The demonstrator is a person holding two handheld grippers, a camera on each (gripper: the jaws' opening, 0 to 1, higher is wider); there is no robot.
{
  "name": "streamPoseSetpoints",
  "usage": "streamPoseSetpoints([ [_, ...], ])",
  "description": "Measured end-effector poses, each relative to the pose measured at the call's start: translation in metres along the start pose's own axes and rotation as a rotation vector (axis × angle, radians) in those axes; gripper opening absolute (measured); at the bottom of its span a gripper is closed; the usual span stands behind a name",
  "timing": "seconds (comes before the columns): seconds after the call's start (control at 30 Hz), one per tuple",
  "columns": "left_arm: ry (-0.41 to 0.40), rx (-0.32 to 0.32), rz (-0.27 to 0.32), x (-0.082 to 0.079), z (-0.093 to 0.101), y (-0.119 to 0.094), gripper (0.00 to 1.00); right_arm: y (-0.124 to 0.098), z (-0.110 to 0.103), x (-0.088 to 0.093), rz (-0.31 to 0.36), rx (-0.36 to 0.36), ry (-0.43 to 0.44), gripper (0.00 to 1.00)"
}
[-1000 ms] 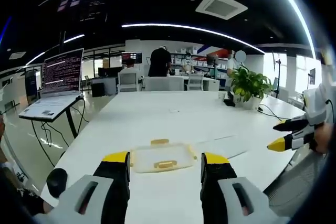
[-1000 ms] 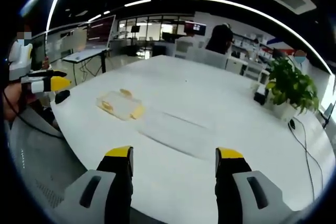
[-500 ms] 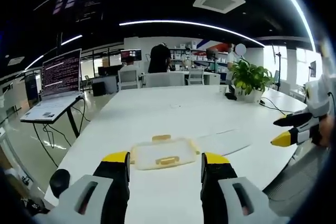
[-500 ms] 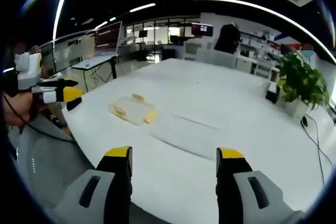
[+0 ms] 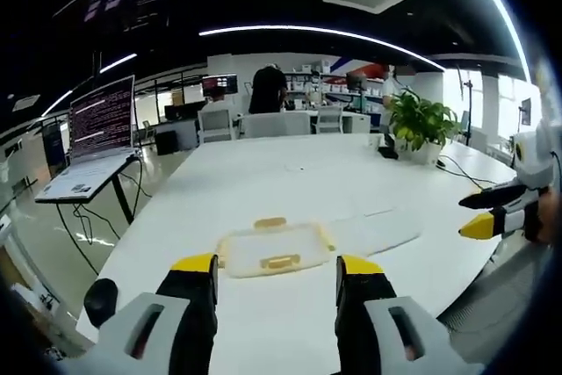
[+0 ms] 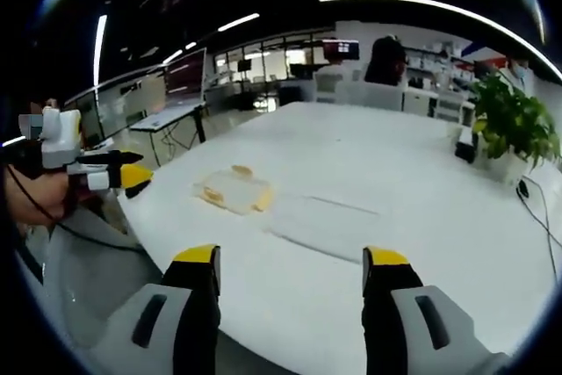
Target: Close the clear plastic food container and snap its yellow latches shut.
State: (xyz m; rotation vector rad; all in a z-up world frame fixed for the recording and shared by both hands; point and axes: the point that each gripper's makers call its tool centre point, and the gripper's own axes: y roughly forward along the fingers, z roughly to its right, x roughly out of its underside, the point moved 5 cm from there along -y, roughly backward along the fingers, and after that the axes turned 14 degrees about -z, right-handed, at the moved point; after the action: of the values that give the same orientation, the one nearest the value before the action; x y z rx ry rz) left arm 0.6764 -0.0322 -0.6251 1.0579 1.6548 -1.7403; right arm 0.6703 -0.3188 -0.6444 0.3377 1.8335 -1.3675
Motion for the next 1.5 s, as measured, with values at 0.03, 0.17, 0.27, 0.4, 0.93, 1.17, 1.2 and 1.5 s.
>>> streamPoseSetpoints([
  [0.03, 0.005, 0.009, -0.003, 0.001, 0.001, 0.000, 0.49, -0.001, 0.002, 0.001, -0.003, 0.021, 0.001, 0.61],
  [0.17, 0.038, 0.015, 0.006, -0.001, 0.003, -0.001, 0.49, 0.000, 0.005, 0.000, -0.011, 0.063, 0.003, 0.61],
  [0.27, 0.022, 0.029, 0.013, -0.001, 0.002, -0.002, 0.49, 0.000, 0.006, 0.001, -0.022, 0.080, -0.002, 0.60],
  [0.4, 0.009, 0.043, 0.037, -0.003, 0.002, -0.005, 0.50, 0.001, 0.005, 0.002, -0.037, 0.098, -0.031, 0.59],
  [0.93, -0.007, 0.017, 0.042, -0.007, -0.001, -0.003, 0.50, 0.004, 0.004, -0.002, -0.046, 0.092, -0.073, 0.59],
  [1.17, -0.012, 0.036, 0.020, -0.007, -0.001, 0.001, 0.50, 0.006, 0.003, -0.005, -0.046, 0.077, -0.081, 0.59],
  [1.2, -0.009, 0.044, 0.014, -0.007, 0.000, 0.002, 0.50, 0.006, 0.003, -0.004, -0.049, 0.077, -0.082, 0.59],
  [1.5, -0.006, 0.081, -0.009, -0.010, -0.001, 0.012, 0.50, 0.011, 0.005, -0.011, -0.058, 0.062, -0.039, 0.59],
])
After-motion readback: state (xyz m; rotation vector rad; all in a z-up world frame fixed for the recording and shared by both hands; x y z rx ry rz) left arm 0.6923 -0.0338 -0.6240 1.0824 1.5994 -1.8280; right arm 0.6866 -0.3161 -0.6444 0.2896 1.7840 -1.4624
